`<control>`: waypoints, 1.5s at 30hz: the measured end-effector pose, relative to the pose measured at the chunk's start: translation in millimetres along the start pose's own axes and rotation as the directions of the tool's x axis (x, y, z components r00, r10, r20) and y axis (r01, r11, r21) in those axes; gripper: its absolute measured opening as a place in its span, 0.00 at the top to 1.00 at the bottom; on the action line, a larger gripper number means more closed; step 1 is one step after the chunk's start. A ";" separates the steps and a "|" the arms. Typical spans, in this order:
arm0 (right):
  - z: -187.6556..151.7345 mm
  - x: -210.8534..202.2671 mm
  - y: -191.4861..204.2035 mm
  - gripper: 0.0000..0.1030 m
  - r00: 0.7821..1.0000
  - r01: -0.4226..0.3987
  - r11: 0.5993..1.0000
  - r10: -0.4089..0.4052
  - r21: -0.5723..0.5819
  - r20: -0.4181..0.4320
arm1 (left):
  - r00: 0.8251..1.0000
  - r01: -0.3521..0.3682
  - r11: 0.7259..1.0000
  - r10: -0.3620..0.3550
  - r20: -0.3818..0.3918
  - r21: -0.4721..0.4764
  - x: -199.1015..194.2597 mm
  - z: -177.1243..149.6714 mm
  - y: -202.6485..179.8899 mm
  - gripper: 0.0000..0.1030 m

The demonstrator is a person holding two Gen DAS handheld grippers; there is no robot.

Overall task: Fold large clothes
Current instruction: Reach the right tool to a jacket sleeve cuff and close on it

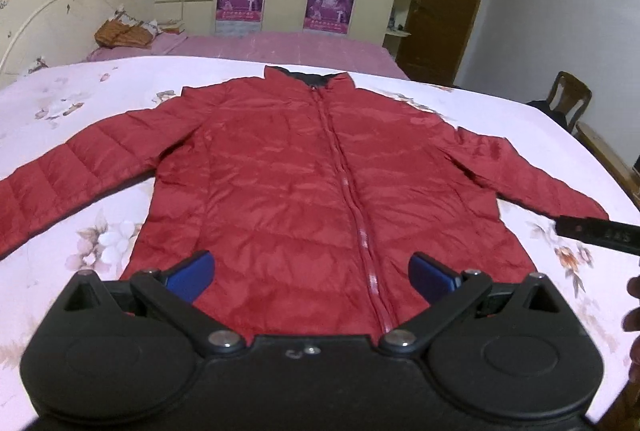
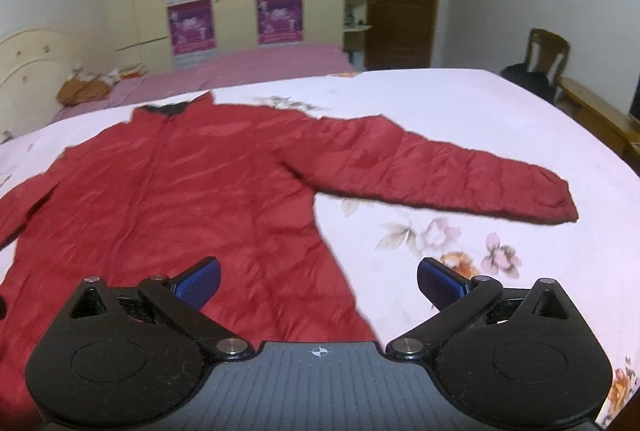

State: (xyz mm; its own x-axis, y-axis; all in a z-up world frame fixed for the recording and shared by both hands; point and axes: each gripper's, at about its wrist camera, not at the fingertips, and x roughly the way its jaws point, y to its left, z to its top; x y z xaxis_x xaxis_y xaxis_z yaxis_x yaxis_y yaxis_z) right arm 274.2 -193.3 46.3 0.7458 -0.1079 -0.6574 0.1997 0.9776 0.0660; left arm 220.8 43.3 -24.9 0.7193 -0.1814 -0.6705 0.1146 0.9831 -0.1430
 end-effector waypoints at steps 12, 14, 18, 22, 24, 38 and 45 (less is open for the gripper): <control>19.7 37.5 -62.2 0.00 0.992 0.126 0.990 -0.127 0.068 0.008 | 0.999 0.032 0.999 -0.032 -0.021 0.002 61.1 26.4 -29.6 0.00; 23.3 46.4 -78.4 0.00 0.989 0.143 0.985 -0.145 0.099 0.005 | 0.999 0.020 1.000 -0.020 -0.026 0.003 70.0 32.4 -36.5 0.00; 30.0 62.4 -119.4 0.00 0.983 0.180 0.968 -0.184 0.176 0.008 | 0.999 0.006 1.000 -0.006 -0.041 0.007 93.4 43.5 -51.9 0.00; 32.1 76.1 -160.8 0.01 0.976 0.209 0.944 -0.219 0.257 0.009 | 0.997 -0.003 1.000 0.005 -0.071 0.021 121.8 49.1 -71.9 0.00; 31.6 83.4 -179.4 0.01 0.973 0.216 0.929 -0.229 0.300 0.008 | 0.997 -0.004 0.999 0.006 -0.082 0.032 133.3 50.4 -83.1 0.00; 2.8 112.3 -278.9 0.32 0.997 0.036 0.709 -0.078 0.704 0.027 | 0.992 -0.026 0.993 0.040 -0.121 0.114 178.1 64.1 -136.2 0.00; 16.1 119.4 -289.3 0.76 0.990 0.078 0.692 -0.141 0.717 0.028 | 0.992 -0.079 0.990 0.090 -0.093 0.114 174.5 78.2 -122.4 0.00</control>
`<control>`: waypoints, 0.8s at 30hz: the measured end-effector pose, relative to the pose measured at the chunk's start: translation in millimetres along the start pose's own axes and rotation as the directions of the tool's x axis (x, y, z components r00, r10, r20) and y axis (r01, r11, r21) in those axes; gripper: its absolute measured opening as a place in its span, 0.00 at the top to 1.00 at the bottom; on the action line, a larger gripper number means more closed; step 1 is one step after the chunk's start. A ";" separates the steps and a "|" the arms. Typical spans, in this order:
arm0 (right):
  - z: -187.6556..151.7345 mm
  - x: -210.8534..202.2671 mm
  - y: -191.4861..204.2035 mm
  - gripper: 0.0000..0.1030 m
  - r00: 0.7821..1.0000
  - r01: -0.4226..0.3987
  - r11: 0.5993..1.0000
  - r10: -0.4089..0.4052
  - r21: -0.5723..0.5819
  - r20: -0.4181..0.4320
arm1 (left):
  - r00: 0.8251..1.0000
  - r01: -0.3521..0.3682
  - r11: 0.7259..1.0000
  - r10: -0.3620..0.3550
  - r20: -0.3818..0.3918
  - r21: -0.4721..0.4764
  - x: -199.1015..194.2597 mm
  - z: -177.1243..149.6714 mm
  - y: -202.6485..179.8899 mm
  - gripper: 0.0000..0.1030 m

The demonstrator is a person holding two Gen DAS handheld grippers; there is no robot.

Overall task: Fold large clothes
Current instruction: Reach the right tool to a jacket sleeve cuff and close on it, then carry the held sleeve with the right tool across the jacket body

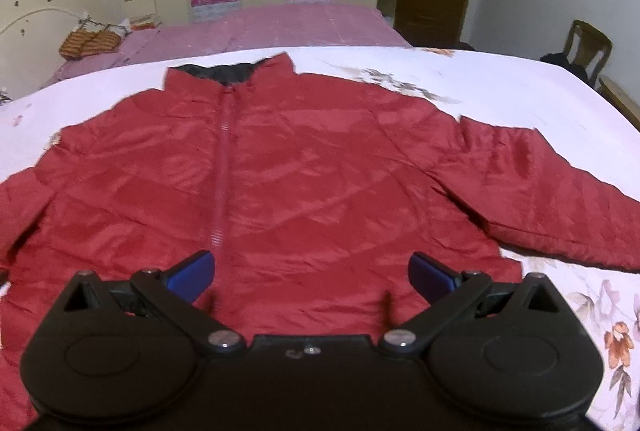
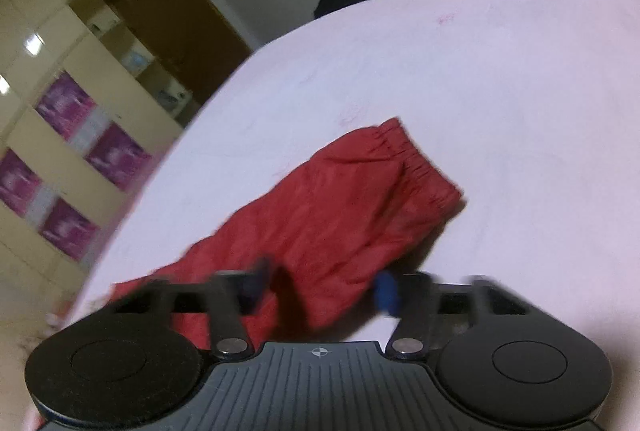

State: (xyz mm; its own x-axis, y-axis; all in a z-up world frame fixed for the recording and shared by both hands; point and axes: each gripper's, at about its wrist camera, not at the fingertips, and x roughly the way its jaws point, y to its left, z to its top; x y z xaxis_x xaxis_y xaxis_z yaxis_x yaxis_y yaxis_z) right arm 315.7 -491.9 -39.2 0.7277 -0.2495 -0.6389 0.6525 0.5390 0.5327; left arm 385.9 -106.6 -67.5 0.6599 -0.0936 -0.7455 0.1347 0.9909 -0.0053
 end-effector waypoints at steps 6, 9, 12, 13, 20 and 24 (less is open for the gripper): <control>1.0 -15.9 47.9 0.92 0.997 0.023 0.977 -0.008 -0.210 0.073 | 0.999 -0.036 0.999 0.035 -0.020 -0.018 1.6 0.1 45.1 0.00; -15.5 -30.6 97.3 0.92 0.995 -0.028 0.936 0.061 -0.350 0.085 | 0.998 -0.058 0.997 0.057 -0.027 -0.050 5.5 -0.3 75.3 0.00; -45.1 -48.1 154.5 0.92 0.987 -0.106 0.869 0.153 -0.484 0.057 | 0.998 -0.055 0.994 0.052 -0.028 -0.097 9.2 0.4 107.0 0.08; -58.4 -54.3 174.7 0.92 0.982 -0.137 0.839 0.185 -0.526 0.040 | 0.998 -0.052 0.993 0.049 -0.026 -0.108 9.9 1.0 117.9 0.08; -159.3 -73.9 277.4 0.92 0.953 -0.274 0.680 0.289 -0.680 -0.096 | 1.000 -0.002 0.986 0.005 0.022 -0.164 4.9 6.5 178.8 0.12; -208.3 -78.0 314.1 0.92 0.938 -0.324 0.612 0.306 -0.721 -0.162 | 0.999 0.040 0.980 -0.034 0.033 -0.196 3.1 5.0 207.2 0.18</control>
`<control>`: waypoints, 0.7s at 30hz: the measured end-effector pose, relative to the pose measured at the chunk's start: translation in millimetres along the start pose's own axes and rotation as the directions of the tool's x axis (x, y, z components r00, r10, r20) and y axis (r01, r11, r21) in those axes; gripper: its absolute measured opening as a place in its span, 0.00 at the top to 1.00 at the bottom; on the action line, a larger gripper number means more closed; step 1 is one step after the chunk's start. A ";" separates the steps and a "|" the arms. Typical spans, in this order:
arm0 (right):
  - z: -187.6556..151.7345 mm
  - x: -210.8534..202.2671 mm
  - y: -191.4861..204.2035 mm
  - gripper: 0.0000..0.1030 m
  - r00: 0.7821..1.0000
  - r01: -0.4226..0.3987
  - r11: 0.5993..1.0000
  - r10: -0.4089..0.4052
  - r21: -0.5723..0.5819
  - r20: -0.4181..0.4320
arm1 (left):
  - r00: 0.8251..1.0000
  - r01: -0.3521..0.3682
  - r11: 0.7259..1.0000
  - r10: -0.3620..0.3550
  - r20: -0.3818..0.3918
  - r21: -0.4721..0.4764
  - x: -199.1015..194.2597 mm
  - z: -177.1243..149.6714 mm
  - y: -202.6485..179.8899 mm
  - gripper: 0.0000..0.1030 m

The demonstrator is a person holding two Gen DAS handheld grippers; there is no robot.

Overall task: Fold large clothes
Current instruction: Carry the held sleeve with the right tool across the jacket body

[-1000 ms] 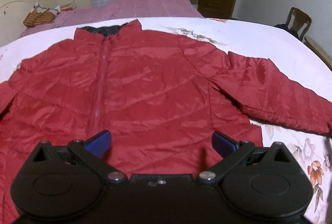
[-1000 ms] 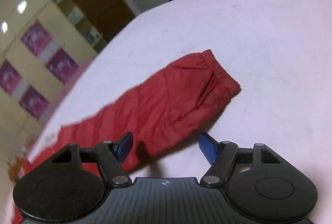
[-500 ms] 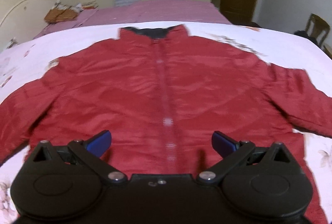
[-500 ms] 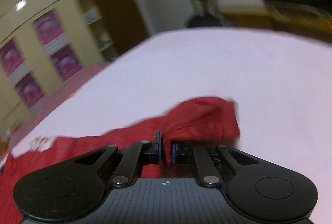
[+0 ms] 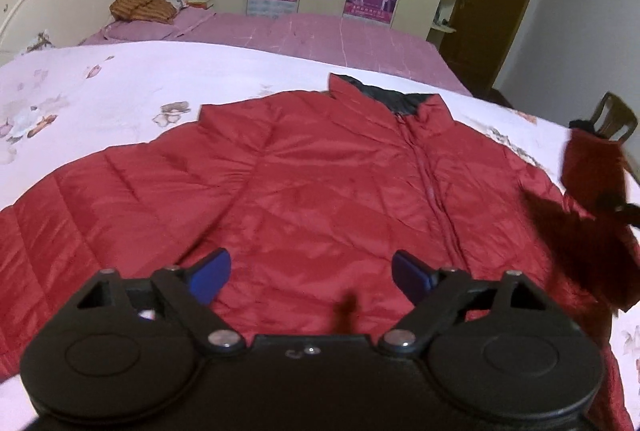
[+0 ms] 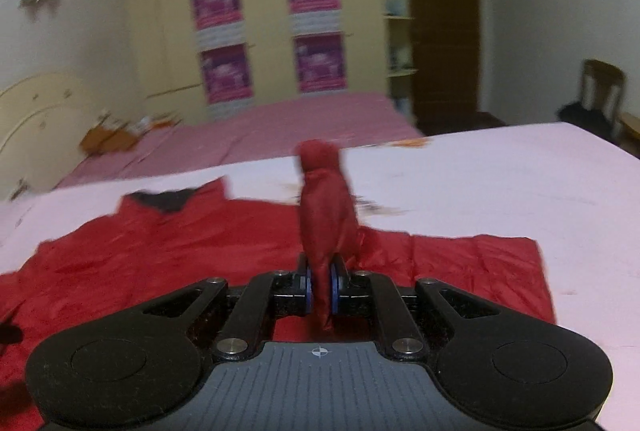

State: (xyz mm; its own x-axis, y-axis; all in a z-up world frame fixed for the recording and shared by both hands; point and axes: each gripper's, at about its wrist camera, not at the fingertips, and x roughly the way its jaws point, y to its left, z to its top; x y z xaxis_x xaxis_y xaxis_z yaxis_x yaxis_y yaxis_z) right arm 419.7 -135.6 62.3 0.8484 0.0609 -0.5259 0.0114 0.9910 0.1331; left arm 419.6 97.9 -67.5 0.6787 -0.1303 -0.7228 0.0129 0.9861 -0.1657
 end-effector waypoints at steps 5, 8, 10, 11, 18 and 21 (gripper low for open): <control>-20.1 27.2 50.4 0.92 0.996 -0.074 0.994 0.070 -0.076 -0.057 | 0.999 0.050 0.997 -0.050 0.004 -0.051 -0.6 1.0 28.7 0.20; -29.6 52.7 70.2 0.92 0.988 -0.127 0.985 0.115 -0.114 -0.104 | 0.997 0.083 0.993 -0.083 0.007 -0.083 -1.2 0.9 42.2 0.20; -39.8 61.7 89.1 0.92 0.981 -0.161 0.976 0.142 -0.147 -0.134 | 0.995 0.102 0.990 -0.101 0.009 -0.100 -2.0 1.1 50.4 0.20; -41.5 69.4 95.9 0.92 0.976 -0.180 0.971 0.156 -0.158 -0.152 | 0.994 0.111 0.988 -0.110 0.011 -0.105 -2.6 1.1 53.5 0.21; -63.6 89.9 136.7 0.92 0.949 -0.265 0.949 0.225 -0.170 -0.223 | 0.985 0.174 0.974 -0.170 0.038 -0.145 -5.4 3.9 65.6 0.21; -69.3 90.3 148.1 0.90 0.941 -0.295 0.931 0.245 -0.213 -0.236 | 0.976 0.218 0.962 -0.213 0.043 -0.167 -0.6 7.2 63.9 0.03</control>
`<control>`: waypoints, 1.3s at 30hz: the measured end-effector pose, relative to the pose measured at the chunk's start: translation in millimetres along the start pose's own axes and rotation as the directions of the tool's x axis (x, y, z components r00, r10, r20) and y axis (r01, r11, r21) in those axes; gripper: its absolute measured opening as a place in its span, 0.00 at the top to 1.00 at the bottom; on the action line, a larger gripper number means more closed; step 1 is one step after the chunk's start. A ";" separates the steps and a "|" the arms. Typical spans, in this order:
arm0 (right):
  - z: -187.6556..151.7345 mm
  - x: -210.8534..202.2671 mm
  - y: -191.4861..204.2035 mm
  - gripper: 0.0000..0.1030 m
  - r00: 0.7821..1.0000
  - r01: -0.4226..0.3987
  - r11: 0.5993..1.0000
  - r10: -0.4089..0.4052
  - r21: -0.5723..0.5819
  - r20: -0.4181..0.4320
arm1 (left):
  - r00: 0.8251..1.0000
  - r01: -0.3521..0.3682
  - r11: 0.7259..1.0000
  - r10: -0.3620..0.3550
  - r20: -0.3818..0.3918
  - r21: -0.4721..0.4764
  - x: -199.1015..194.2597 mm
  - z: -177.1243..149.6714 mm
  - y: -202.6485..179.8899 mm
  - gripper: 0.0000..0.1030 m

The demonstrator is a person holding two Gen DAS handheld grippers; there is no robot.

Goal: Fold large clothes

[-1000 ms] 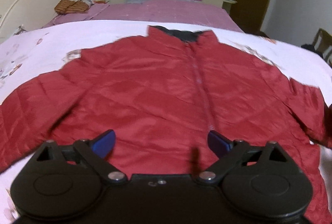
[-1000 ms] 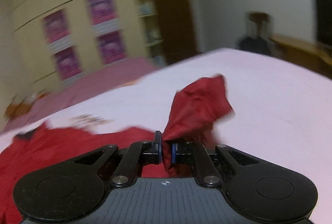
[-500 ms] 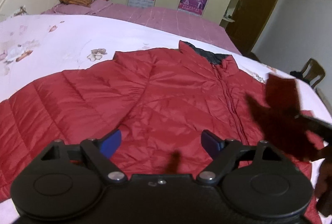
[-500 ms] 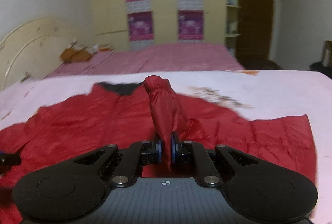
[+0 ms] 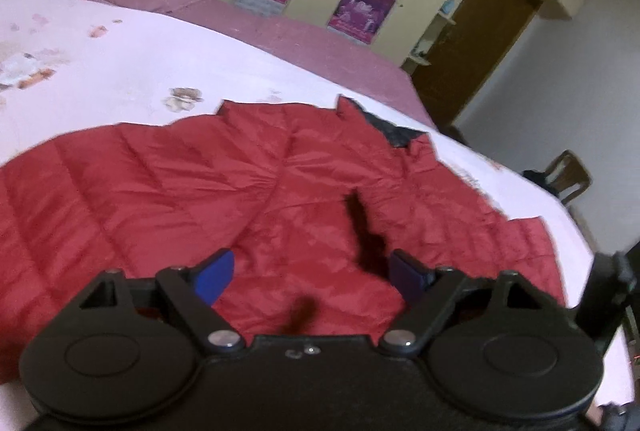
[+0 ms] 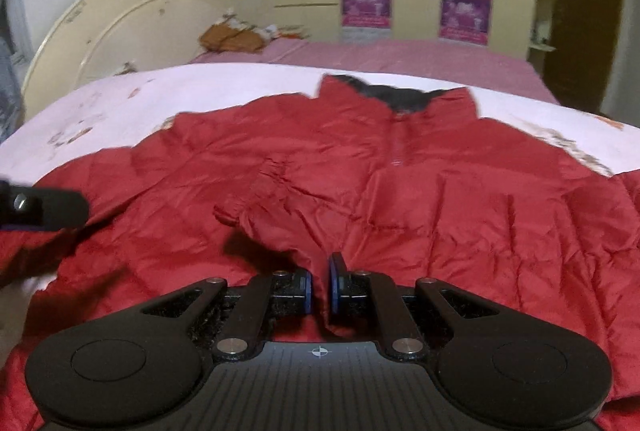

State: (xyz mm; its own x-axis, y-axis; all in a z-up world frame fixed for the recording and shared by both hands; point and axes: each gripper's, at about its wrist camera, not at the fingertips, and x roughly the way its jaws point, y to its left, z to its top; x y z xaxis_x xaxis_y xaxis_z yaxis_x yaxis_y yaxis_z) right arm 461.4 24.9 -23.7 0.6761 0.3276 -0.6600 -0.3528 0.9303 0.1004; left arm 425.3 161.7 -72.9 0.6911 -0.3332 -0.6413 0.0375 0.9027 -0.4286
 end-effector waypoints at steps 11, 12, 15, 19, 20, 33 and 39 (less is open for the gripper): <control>-1.0 -81.8 -83.6 0.70 0.980 0.076 0.977 -0.111 0.198 0.168 | 0.991 0.055 0.997 -0.050 -0.121 0.044 81.7 10.1 -42.3 0.14; -4.3 -90.4 -101.3 0.78 0.975 0.092 0.964 -0.138 0.248 0.175 | 0.990 0.038 0.997 -0.029 -0.142 0.064 89.6 10.2 -46.2 0.19; -16.7 -112.3 -144.1 0.80 0.954 0.157 0.919 -0.235 0.362 0.184 | 0.988 -0.020 0.990 0.041 -0.149 0.138 103.9 8.7 -57.3 0.51; -34.9 -132.0 -193.2 0.89 0.931 0.223 0.844 -0.333 0.488 0.150 | 0.991 -0.023 0.991 0.040 -0.126 0.134 107.8 9.6 -61.4 0.82; -39.0 -135.0 -203.8 0.89 0.926 0.233 0.824 -0.350 0.517 0.139 | 0.994 -0.022 0.990 0.036 -0.099 0.137 102.8 10.7 -64.7 0.83; -35.4 -107.1 -234.9 0.93 0.964 0.195 0.873 -0.255 0.447 0.079 | 0.984 -0.176 0.981 0.173 0.043 0.085 62.4 -5.5 -35.2 0.84; -41.0 -65.1 -235.2 0.94 0.960 0.280 0.898 -0.272 0.338 -0.072 | 0.979 -0.203 0.978 0.202 0.030 0.056 59.0 -17.8 -30.0 0.84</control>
State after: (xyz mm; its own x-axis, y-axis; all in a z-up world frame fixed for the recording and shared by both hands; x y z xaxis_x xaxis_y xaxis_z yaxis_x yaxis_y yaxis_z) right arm 473.9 -222.0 -34.9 0.6978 0.0497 -0.7146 0.0911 0.9833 0.1573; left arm 452.1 110.1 -109.2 0.7059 -0.1360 -0.6951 -0.0632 0.9654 -0.2530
